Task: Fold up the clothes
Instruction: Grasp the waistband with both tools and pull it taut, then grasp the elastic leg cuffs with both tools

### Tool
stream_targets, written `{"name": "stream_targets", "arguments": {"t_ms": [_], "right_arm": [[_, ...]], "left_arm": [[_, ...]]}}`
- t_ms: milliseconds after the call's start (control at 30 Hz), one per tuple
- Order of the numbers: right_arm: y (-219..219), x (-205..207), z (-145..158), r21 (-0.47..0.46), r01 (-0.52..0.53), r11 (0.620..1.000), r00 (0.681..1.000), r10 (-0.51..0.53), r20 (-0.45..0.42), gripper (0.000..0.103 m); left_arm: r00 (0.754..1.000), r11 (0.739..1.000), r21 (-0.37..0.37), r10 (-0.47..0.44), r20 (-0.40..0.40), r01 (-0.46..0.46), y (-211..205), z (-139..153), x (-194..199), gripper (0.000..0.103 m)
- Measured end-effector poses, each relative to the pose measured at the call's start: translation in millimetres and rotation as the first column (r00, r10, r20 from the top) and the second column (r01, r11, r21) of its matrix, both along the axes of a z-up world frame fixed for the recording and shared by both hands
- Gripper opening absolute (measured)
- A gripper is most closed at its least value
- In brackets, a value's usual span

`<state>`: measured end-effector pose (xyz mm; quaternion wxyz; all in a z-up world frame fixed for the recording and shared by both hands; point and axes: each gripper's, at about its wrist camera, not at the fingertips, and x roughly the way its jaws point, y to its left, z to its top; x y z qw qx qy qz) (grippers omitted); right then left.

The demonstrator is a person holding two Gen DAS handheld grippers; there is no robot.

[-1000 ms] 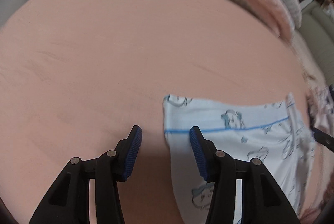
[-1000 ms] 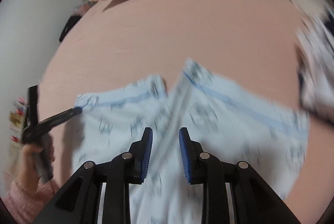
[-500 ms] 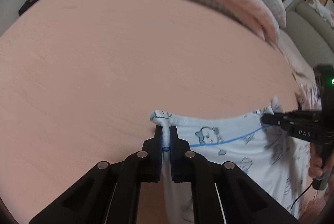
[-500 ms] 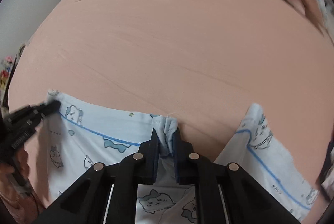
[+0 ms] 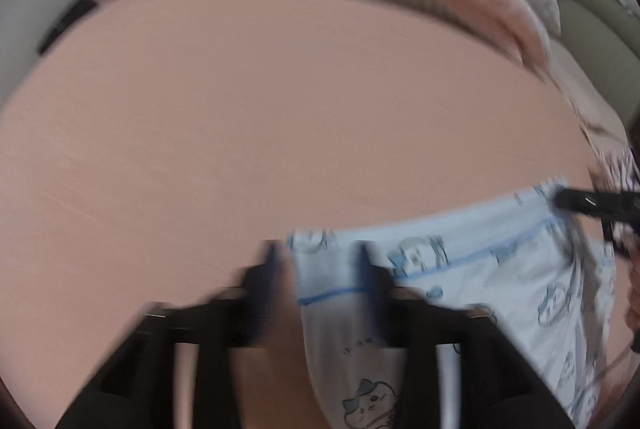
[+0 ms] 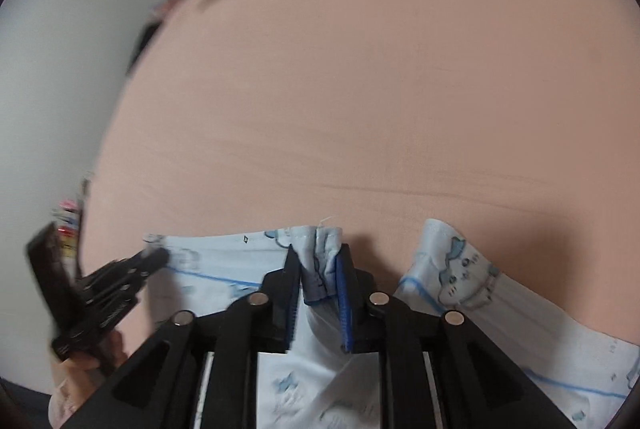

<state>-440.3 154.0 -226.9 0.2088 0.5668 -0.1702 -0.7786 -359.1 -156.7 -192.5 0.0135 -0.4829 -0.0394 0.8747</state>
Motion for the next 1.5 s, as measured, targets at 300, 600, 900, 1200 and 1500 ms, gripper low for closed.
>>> {"name": "stream_targets", "arguments": {"t_ms": [300, 600, 900, 1200, 1500], "right_arm": [[73, 76, 49, 0.136, 0.167, 0.976, 0.977, -0.146, -0.156, 0.043], [111, 152, 6, 0.249, 0.282, 0.927, 0.959, -0.263, -0.107, 0.043], [63, 211, -12, 0.370, 0.139, 0.918, 0.989, -0.111, -0.097, 0.043], [-4, 278, 39, 0.423, -0.042, 0.905, 0.972, 0.134, -0.192, 0.043], [-88, 351, -4, 0.672, -0.241, 0.700, 0.858, 0.477, -0.190, 0.043]], "left_arm": [[0.986, 0.988, 0.045, -0.145, -0.086, 0.149, 39, 14, 44, 0.061], [0.905, 0.894, 0.152, -0.424, -0.021, 0.422, 137, 8, 70, 0.055], [0.903, 0.898, 0.138, -0.427, 0.048, 0.417, 162, -3, 67, 0.055], [0.923, 0.924, 0.133, -0.371, 0.100, 0.357, 141, 23, 163, 0.055], [0.917, 0.928, 0.079, -0.372, 0.147, 0.364, 116, 10, 232, 0.055]]}}
